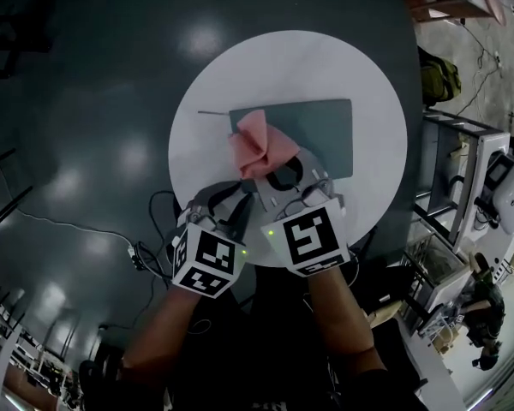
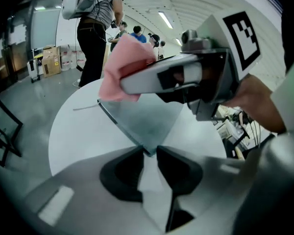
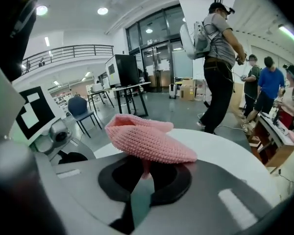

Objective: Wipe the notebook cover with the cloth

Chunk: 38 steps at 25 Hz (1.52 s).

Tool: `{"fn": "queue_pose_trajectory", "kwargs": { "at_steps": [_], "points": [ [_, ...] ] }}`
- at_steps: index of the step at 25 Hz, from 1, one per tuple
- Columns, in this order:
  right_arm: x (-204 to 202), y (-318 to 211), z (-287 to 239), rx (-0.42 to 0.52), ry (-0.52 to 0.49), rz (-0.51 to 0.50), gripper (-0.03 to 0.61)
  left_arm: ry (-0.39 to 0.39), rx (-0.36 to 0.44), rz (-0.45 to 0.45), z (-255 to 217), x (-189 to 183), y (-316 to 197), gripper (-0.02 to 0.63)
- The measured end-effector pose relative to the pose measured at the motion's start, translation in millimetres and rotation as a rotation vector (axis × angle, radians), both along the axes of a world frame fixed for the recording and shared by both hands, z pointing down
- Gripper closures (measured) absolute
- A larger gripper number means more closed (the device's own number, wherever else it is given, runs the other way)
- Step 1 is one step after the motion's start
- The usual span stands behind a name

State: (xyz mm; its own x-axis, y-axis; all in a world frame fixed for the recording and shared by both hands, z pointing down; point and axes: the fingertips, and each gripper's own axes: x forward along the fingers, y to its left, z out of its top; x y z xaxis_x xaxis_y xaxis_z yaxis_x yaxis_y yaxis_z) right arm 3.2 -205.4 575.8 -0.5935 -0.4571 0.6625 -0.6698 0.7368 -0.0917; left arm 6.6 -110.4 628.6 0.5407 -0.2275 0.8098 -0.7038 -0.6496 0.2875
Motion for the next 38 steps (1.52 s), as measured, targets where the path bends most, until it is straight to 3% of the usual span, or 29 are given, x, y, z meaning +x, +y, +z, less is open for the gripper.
{"fn": "queue_pose_trajectory", "kwargs": {
  "at_steps": [4, 12, 26, 38],
  "points": [
    [-19, 5, 25, -0.021, 0.051, -0.028, 0.554, 0.006, 0.002, 0.000, 0, 0, 1, 0.523],
    [-11, 1, 40, -0.009, 0.137, -0.059, 0.554, -0.003, 0.003, 0.008, 0, -1, -1, 0.523],
    [129, -34, 46, 0.012, 0.233, 0.147, 0.554, -0.023, 0.012, 0.013, 2, 5, -1, 0.523],
    [208, -41, 47, -0.002, 0.322, 0.282, 0.554, -0.027, 0.012, 0.010, 0, 11, 1, 0.523]
  ]
}}
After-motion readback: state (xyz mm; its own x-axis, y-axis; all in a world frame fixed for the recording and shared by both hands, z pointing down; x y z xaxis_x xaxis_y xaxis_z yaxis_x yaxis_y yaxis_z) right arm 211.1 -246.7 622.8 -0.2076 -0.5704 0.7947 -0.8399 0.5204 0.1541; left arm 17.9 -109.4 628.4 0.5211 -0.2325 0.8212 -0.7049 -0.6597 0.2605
